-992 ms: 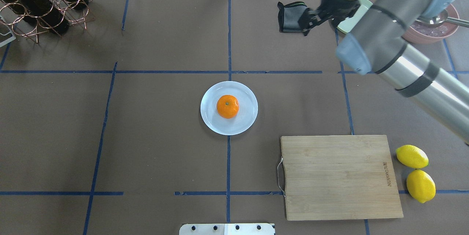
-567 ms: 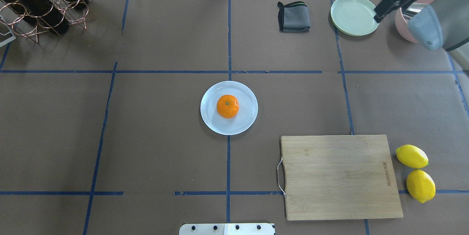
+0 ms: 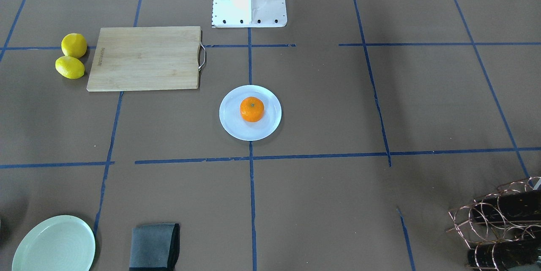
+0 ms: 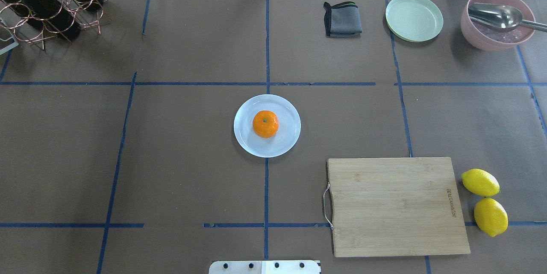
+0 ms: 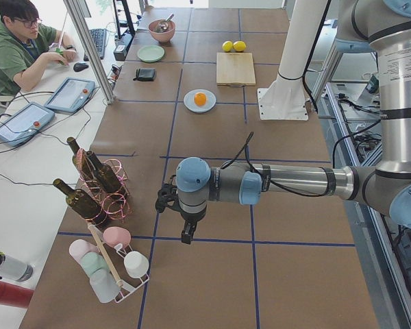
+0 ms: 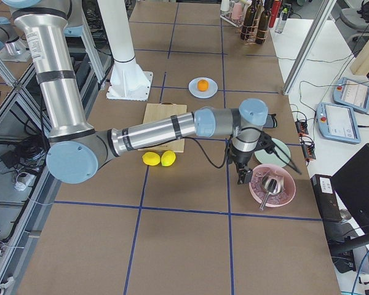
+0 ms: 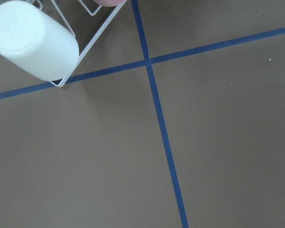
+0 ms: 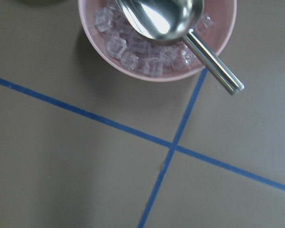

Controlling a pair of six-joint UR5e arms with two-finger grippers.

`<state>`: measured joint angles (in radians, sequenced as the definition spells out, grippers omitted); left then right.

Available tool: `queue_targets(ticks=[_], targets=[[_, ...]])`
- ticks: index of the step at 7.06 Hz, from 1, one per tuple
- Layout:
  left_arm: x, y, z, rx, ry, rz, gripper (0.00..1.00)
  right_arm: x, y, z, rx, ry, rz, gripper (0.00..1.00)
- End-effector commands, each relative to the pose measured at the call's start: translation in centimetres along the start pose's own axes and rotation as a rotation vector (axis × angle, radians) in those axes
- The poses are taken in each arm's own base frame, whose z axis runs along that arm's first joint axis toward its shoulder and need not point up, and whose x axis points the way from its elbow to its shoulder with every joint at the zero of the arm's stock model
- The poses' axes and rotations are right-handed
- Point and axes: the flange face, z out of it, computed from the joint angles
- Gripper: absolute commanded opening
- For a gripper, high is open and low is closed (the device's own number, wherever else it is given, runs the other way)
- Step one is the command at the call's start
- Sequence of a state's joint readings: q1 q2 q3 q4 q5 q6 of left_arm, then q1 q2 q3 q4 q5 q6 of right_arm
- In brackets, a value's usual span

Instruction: Pick orange to plate

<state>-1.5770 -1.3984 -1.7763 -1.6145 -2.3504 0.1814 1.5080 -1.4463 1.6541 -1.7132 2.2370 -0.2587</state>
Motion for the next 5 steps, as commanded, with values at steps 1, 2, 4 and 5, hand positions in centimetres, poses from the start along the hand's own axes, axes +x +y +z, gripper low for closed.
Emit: queue_targets(ticks=[1,2,4,5], targets=[[0.3,1.6,0.0,-0.003,0.002,0.006,1.0,3.2,7.8,3.6,0.011,0.006,0.044,1.0],[0.2,1.9,0.2,-0.009,0.001,0.003,1.0,3.5,8.1,3.8,0.009,0.005,0.055,1.0],[-0.3,2.2,0.7,-0.018,0.003,-0.006,1.0,2.4,7.1,2.9,0.005,-0.061,0.074,1.0],[-0.4,2.3,0.8,-0.021,0.004,-0.009,1.0,1.9,6.5,2.0,-0.014,-0.059,0.089,1.0]])
